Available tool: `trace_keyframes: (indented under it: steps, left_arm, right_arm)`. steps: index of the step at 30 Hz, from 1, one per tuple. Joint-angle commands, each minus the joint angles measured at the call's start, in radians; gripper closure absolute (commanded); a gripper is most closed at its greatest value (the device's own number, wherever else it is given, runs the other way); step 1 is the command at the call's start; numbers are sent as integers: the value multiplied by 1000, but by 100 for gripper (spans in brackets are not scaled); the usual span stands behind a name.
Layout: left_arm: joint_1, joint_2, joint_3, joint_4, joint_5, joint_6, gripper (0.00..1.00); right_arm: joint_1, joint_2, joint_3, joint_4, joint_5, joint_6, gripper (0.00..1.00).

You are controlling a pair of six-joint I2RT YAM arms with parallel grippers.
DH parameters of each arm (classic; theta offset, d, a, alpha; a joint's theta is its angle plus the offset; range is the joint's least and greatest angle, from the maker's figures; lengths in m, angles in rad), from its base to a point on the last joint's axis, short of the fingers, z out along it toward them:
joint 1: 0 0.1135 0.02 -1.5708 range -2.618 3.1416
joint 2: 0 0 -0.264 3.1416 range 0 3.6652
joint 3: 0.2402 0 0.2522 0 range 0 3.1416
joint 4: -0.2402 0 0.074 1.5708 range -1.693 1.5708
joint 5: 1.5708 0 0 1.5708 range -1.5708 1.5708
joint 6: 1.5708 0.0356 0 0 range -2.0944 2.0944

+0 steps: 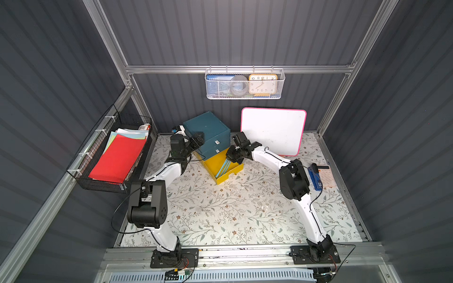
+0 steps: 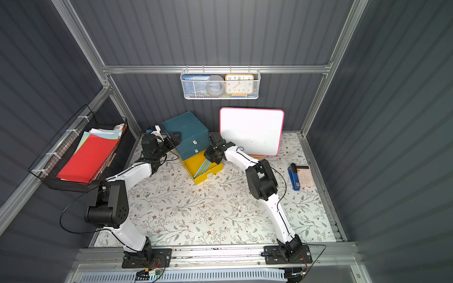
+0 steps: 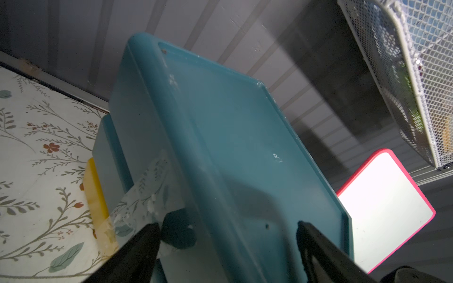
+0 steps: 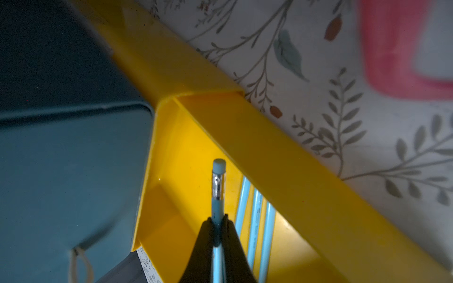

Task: Please place the pencils in the drawer according to their color
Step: Place the pencil in the drawer, then close the drawer in the storage box.

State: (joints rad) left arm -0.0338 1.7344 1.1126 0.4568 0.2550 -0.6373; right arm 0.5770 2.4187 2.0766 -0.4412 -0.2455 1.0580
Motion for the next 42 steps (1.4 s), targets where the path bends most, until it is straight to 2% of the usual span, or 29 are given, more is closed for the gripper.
trace_keyframes:
  steps: [1,3,6,9,16,21,28,31,34,38,41,42]
  left_arm:
    - [-8,7,8,-37,37,30,8]
    - [-8,6,6,-37,37,30,9]
    - [-8,7,5,-35,38,27,9]
    - [-9,7,3,-34,37,27,9]
    - [-8,7,0,-33,38,26,9]
    - [-8,4,-3,-32,37,25,9]
    - [-8,-4,-7,-38,29,30,9]
    - [-8,-6,-9,-40,27,31,9]
    - [-8,-8,-8,-41,30,32,9]
    - [-8,-10,-7,-47,27,36,9]
    - [-8,-9,-5,-50,23,38,9]
    - [-8,-9,-2,-53,24,37,9]
  right_arm:
    - [-3,23,27,-7,14,-4,100]
    - [-3,21,27,-8,10,-10,86]
    - [-1,10,27,-39,9,-25,73]
    - [6,-9,22,-47,9,-46,69]
    - [37,-110,-49,-5,8,-66,68]
    - [70,-243,-212,116,-28,-30,68]
    - [83,-437,-611,355,-12,112,68]
    - [81,-510,-790,455,77,172,70]
    - [81,-542,-899,510,102,210,72]
    - [79,-525,-958,562,101,249,83]
    - [77,-493,-972,616,96,284,100]
    - [76,-484,-972,632,95,293,100]
